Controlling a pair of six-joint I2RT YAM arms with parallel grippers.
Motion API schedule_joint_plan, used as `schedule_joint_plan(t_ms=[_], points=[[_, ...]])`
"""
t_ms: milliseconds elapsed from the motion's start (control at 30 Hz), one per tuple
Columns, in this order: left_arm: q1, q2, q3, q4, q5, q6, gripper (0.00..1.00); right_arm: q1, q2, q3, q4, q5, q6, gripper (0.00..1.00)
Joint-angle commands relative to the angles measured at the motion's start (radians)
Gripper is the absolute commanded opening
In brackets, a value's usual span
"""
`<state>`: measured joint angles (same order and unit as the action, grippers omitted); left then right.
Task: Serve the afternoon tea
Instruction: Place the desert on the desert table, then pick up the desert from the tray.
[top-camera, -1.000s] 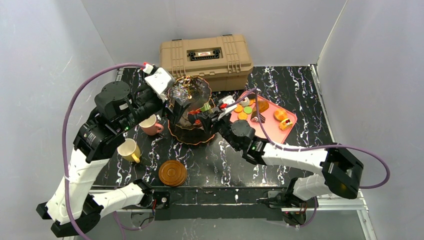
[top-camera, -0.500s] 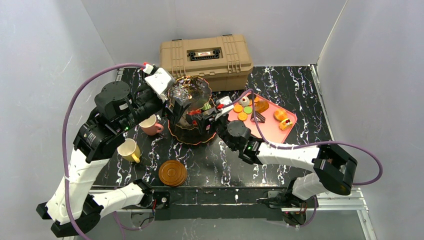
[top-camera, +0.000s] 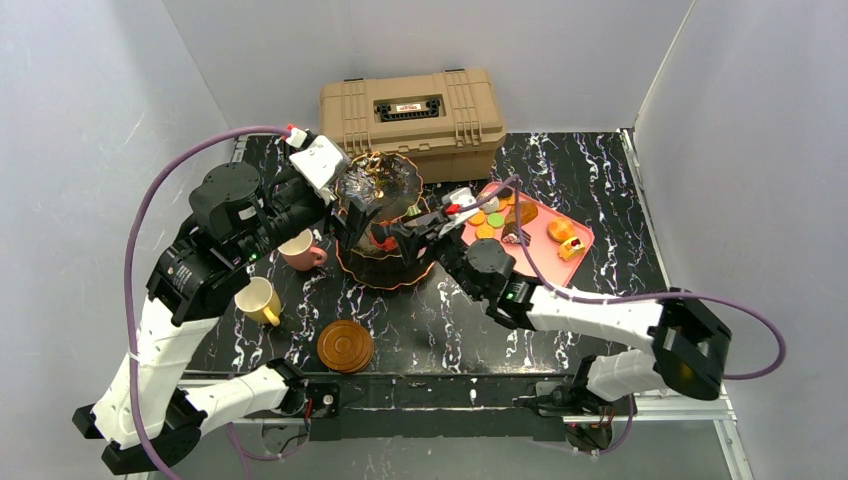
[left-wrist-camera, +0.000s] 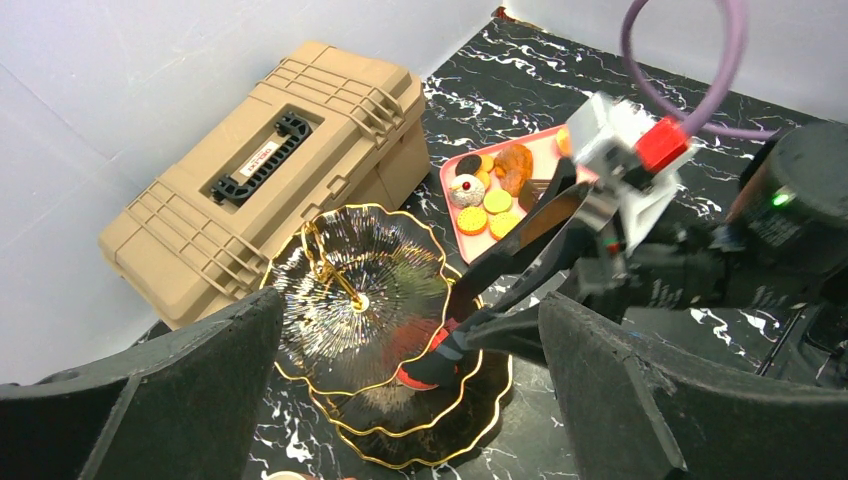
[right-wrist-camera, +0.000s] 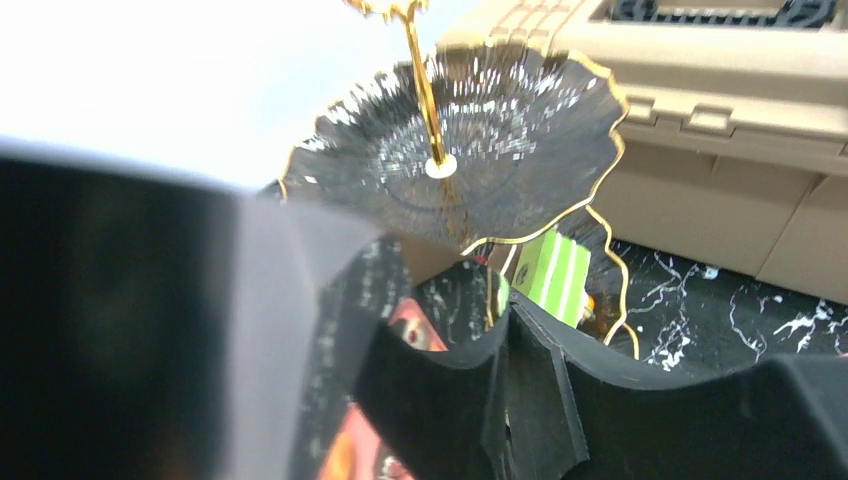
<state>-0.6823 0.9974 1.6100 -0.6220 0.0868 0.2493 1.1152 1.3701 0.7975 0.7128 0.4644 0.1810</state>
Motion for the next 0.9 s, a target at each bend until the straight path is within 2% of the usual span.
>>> schedule_joint_plan(t_ms=[0, 133, 367, 433, 667, 867], points=[[0.007, -0.009, 0.014, 0.005, 0.010, -0.008, 0.98, 0.006, -0.149, -0.004, 0.016, 0.000, 0.014, 0.72], [0.008, -0.005, 0.017, 0.009, 0.011, -0.009, 0.98, 0.006, -0.257, -0.049, -0.085, 0.016, 0.027, 0.71], [0.007, 0.000, 0.027, 0.009, 0.020, -0.013, 0.98, -0.014, -0.475, -0.172, -0.277, 0.217, -0.009, 0.73], [0.007, 0.003, 0.029, 0.006, 0.024, -0.014, 0.98, -0.049, -0.523, -0.187, -0.310, 0.231, -0.027, 0.73], [0.007, 0.009, 0.037, 0.008, 0.027, -0.020, 0.98, -0.304, -0.547, -0.218, -0.407, 0.136, -0.013, 0.75], [0.007, 0.012, 0.042, 0.003, 0.029, -0.023, 0.98, -0.535, -0.423, -0.286, -0.305, -0.045, -0.032, 0.75]])
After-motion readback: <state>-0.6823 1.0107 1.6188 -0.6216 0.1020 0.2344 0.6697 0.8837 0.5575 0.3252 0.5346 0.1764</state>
